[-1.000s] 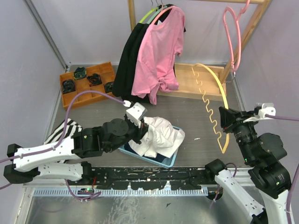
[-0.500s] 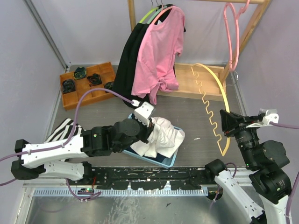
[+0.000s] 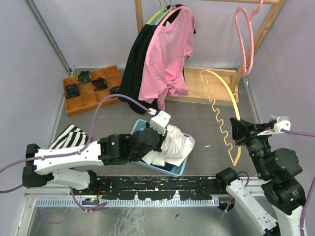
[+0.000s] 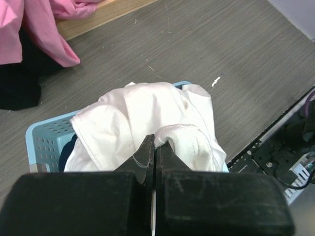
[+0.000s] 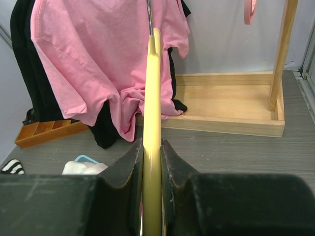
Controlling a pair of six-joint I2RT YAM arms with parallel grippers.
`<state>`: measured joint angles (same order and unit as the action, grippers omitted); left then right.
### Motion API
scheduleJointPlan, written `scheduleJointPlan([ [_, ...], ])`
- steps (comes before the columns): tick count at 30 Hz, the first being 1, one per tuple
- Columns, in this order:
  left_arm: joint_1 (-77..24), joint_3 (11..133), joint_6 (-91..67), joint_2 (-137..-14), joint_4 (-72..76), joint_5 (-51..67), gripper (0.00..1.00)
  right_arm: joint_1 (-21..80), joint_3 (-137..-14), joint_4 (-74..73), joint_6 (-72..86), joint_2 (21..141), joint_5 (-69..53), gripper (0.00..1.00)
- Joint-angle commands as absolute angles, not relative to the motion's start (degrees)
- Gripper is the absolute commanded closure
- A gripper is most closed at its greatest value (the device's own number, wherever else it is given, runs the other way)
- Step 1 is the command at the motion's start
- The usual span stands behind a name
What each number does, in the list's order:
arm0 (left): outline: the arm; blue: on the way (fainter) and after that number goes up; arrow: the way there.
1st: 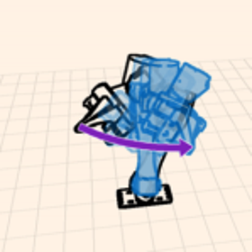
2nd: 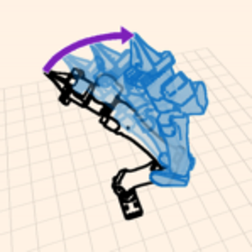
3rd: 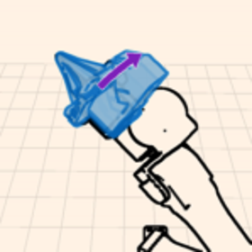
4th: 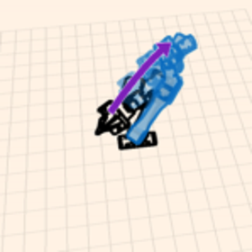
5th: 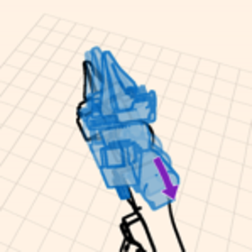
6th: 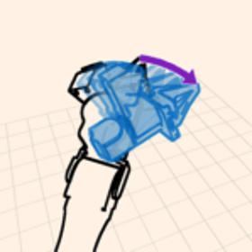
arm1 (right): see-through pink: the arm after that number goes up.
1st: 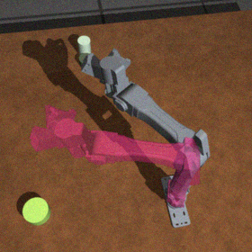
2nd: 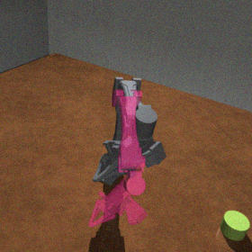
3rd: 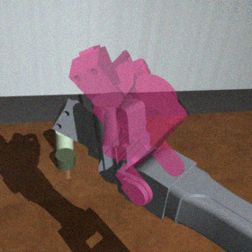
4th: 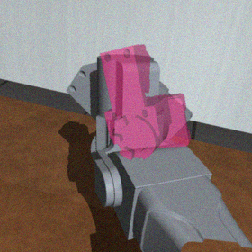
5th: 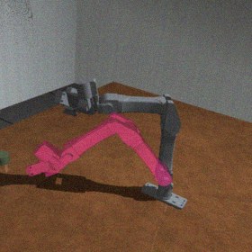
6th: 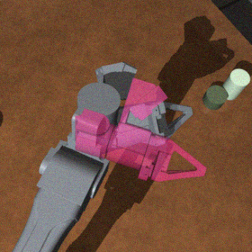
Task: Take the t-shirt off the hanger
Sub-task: Place the T-shirt in the bin.
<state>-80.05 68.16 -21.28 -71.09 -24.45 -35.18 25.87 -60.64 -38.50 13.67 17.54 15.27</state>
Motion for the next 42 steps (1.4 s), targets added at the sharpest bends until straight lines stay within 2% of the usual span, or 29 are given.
scheduleJointPlan([
  [1, -80.33, 64.23, -22.72, -71.28, -20.56, -39.13, 1.0, 25.95, -61.95, -32.98, 14.16, 17.98, 14.26, 0.99],
  [14, -80.29, 53.1, -24.47, -73.21, -12.15, -43.22, 1.0, 26.01, -59.37, -28.91, 15.57, 19.58, 10.85, 0.99],
  [23, -79.73, 55.72, -28.55, -79.67, -19.49, -46.35, 1.0, 25.97, -57.55, -27.87, 15.24, 18.3, 9.82, 0.99],
  [31, -77.37, 53.71, -26.89, -75.82, -18.73, -44.22, 1.0, 26.0, -58.59, -29.56, 14.77, 17.0, 8.42, 0.99],
  [38, -74.71, 52.34, -26.23, -74.79, -17.32, -38.79, 0.95, 25.99, -58.32, -29.89, 15.46, 17.05, 7.92, 0.99],
  [42, -74.28, 52.58, -27.09, -75.11, -18.78, -36.64, 0.84, 25.94, -59.11, -30.98, 15.37, 17.26, 8.47, 0.99],
])
